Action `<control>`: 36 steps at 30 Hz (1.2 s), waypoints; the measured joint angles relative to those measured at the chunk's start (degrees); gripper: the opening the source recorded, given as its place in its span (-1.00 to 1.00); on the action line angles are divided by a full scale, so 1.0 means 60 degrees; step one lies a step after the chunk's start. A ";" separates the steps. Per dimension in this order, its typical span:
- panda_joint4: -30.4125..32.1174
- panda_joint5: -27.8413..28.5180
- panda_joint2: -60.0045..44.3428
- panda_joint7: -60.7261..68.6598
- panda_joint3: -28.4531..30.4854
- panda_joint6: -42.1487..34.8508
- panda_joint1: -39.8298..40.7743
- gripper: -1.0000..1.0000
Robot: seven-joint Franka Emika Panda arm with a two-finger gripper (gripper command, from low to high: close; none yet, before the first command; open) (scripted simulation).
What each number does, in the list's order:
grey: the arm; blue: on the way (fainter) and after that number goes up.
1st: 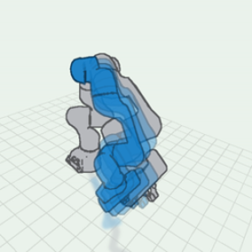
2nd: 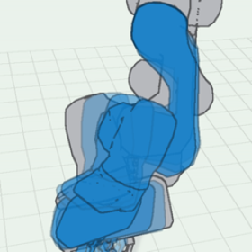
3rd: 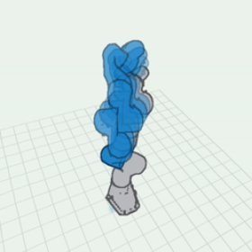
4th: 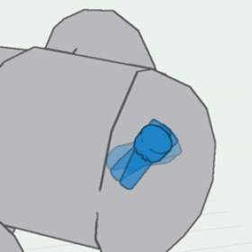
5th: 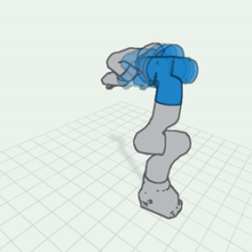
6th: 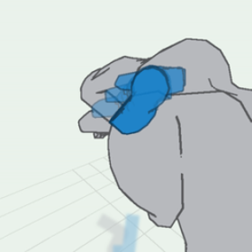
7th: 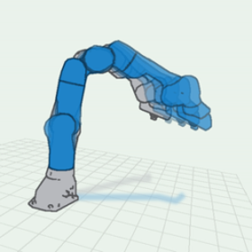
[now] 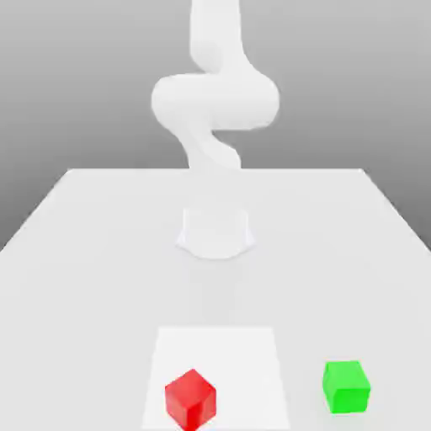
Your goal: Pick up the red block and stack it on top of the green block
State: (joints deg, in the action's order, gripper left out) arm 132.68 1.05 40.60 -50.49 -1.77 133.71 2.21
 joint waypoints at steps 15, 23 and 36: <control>0.0903 0.1097 -0.5275 -0.4700 -0.1135 0.1931 0.1624 0.00; 0.1399 0.0862 -0.7955 -0.6596 -0.1087 0.3002 0.1790 0.00; 0.1282 0.1033 -1.0468 -0.7378 -0.0683 0.4802 0.1484 -1.00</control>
State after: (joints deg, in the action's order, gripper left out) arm 140.37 7.24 -22.21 -94.76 -5.86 162.52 11.12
